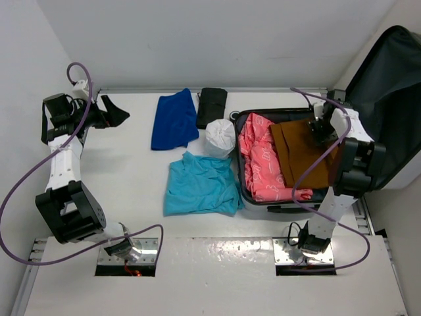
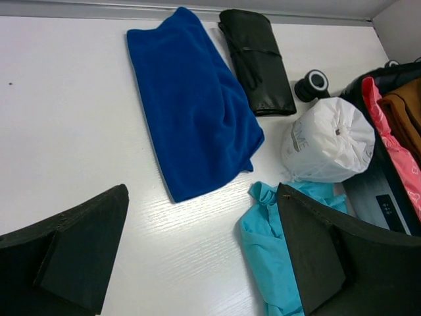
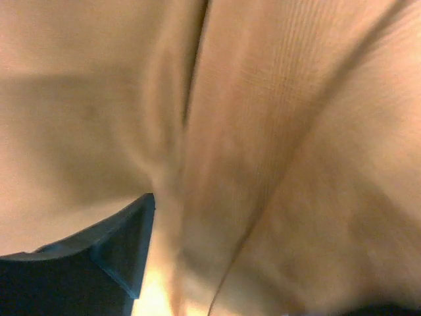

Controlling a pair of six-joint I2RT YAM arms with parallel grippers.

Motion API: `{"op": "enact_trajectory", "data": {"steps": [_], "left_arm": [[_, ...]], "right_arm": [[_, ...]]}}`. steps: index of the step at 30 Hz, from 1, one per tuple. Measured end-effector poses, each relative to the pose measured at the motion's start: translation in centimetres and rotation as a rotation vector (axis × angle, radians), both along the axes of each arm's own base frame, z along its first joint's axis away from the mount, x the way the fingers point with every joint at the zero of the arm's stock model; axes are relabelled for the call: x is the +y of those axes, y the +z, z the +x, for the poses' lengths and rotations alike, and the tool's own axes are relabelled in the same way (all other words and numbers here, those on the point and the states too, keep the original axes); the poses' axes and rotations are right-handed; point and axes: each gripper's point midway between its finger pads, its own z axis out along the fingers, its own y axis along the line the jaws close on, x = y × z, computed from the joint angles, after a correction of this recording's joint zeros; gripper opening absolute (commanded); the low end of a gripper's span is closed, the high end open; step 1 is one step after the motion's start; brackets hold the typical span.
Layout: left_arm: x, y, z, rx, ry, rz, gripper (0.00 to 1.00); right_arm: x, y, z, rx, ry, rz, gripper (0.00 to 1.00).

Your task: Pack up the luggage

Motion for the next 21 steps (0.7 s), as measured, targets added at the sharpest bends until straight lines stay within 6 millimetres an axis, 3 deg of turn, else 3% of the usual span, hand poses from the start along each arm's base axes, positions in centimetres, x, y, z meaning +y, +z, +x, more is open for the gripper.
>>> {"op": "enact_trajectory", "data": {"steps": [3,7,10,11,14,15,17,19,21], "left_arm": [[0.1,0.0,0.1,0.000,0.015,-0.003,1.00],[0.0,0.3,0.4,-0.009,0.026,-0.013,1.00],[0.1,0.9,0.4,-0.027,0.037,-0.008,1.00],[0.1,1.2,0.3,-0.033,0.040,-0.005,1.00],[-0.3,2.0,0.1,-0.061,0.042,0.020,1.00],[-0.5,2.2,0.1,-0.068,0.040,0.034,1.00],[-1.2,2.3,0.1,-0.076,0.039,0.073,1.00],[-2.2,2.3,0.0,-0.081,0.025,0.118,1.00],[-3.2,2.5,-0.2,-0.095,0.012,0.170,1.00]], "right_arm": [[1.1,2.0,0.9,-0.042,0.015,0.023,0.75],[4.0,8.1,3.7,-0.185,0.078,0.054,0.73],[6.6,13.7,4.9,-0.335,0.139,0.097,0.53],[7.7,15.3,4.7,-0.375,0.166,0.119,0.44],[10.0,18.1,2.8,-0.440,0.216,0.193,0.29],[10.6,18.2,1.8,-0.439,0.224,0.216,0.22],[11.4,16.8,0.0,-0.406,0.220,0.258,0.17],[11.7,13.6,-1.9,-0.322,0.190,0.290,0.16],[11.4,8.8,-3.8,-0.216,0.135,0.306,0.18]]}}
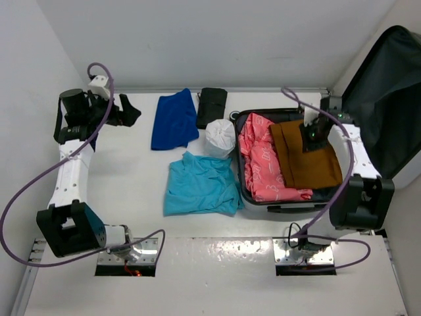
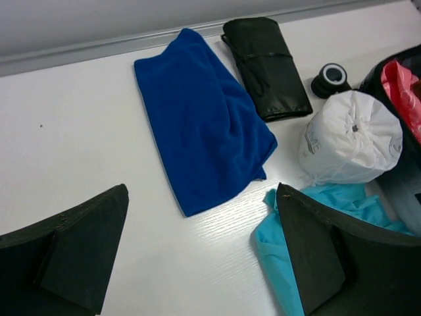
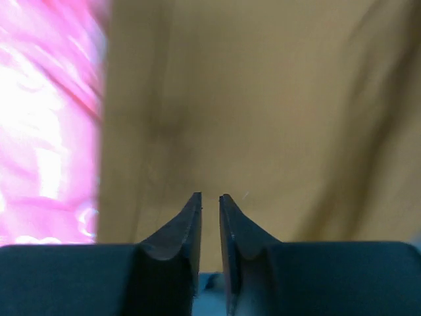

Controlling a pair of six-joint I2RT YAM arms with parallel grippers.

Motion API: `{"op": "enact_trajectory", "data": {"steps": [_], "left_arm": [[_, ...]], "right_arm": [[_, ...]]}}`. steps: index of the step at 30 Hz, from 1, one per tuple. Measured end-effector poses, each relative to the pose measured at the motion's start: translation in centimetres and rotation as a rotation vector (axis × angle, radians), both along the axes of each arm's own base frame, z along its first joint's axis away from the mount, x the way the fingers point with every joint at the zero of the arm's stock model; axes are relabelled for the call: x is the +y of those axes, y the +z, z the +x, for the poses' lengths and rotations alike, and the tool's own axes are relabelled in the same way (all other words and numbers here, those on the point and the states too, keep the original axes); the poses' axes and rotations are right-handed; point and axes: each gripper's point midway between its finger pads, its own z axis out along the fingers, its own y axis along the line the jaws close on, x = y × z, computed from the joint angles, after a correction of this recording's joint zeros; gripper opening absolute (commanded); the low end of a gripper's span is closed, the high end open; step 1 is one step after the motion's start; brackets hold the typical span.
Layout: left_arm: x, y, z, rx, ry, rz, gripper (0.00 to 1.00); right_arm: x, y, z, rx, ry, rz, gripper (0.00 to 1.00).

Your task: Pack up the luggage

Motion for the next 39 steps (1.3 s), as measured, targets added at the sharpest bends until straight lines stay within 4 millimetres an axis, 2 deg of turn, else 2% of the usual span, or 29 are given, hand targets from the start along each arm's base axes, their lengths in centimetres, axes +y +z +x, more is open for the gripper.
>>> {"op": "enact_trajectory", "data": {"steps": [2,4,7,8,12,16,17,20,21,23,27,29,31,34,39], "left_arm": [[-1.2,0.4,-0.3,-0.022,-0.027,0.049,1.00],[-2.4,0.8,-0.8,-0.046,-0.061,0.089,1.00],[-4.3,0.8,-1.6,-0.066,-0.126,0.133,1.00],[-4.9,0.4,-1.9,-0.064,-0.151,0.146,1.00],[-7.7,-1.7,-2.8,-0.023,-0.248,0.176,1.00],[-10.3,-4.9,-4.3,0.044,-0.328,0.199,1.00],[-10.8,-5.5,-4.6,0.057,-0.343,0.203,1.00],[-12.4,-6.9,-5.2,0.085,-0.386,0.207,1.00],[-12.9,-7.2,-5.2,0.092,-0.399,0.209,1.00],[-14.0,-7.9,-4.9,0.103,-0.416,0.210,1.00],[-16.1,-10.6,-4.0,0.185,-0.423,0.190,1.00],[-17.1,-12.0,-3.1,0.232,-0.398,0.178,1.00],[-18.4,-13.0,-2.0,0.265,-0.369,0.182,1.00],[-21.0,-13.6,-0.3,0.271,-0.339,0.201,1.00],[-24.7,-14.2,3.4,0.272,-0.308,0.167,1.00]], "right_arm": [[-0.6,-4.6,-2.5,0.129,-0.047,-0.002,0.22],[-1.5,-8.5,-4.1,0.212,-0.089,-0.026,0.26],[-2.3,-12.5,-4.8,0.314,-0.143,-0.035,0.28],[-2.3,-13.1,-4.5,0.340,-0.156,-0.029,0.29],[-2.4,-13.2,-4.0,0.418,-0.184,-0.033,0.36],[-2.3,-12.8,-3.7,0.421,-0.183,-0.031,0.46],[-2.2,-12.6,-3.4,0.411,-0.180,-0.024,0.58],[-1.3,-11.3,-2.1,0.347,-0.150,0.036,0.80],[-0.8,-10.5,-1.5,0.312,-0.137,0.061,0.82],[0.4,-7.7,-0.2,0.218,-0.094,0.123,0.85],[2.8,0.4,1.7,-0.011,-0.016,0.231,0.85],[3.9,3.6,1.6,-0.097,0.014,0.275,0.86],[4.9,5.7,0.9,-0.148,0.034,0.316,0.86],[5.6,6.7,0.1,-0.162,0.037,0.353,0.86],[5.9,5.8,-1.1,-0.119,0.013,0.386,0.87]]}}
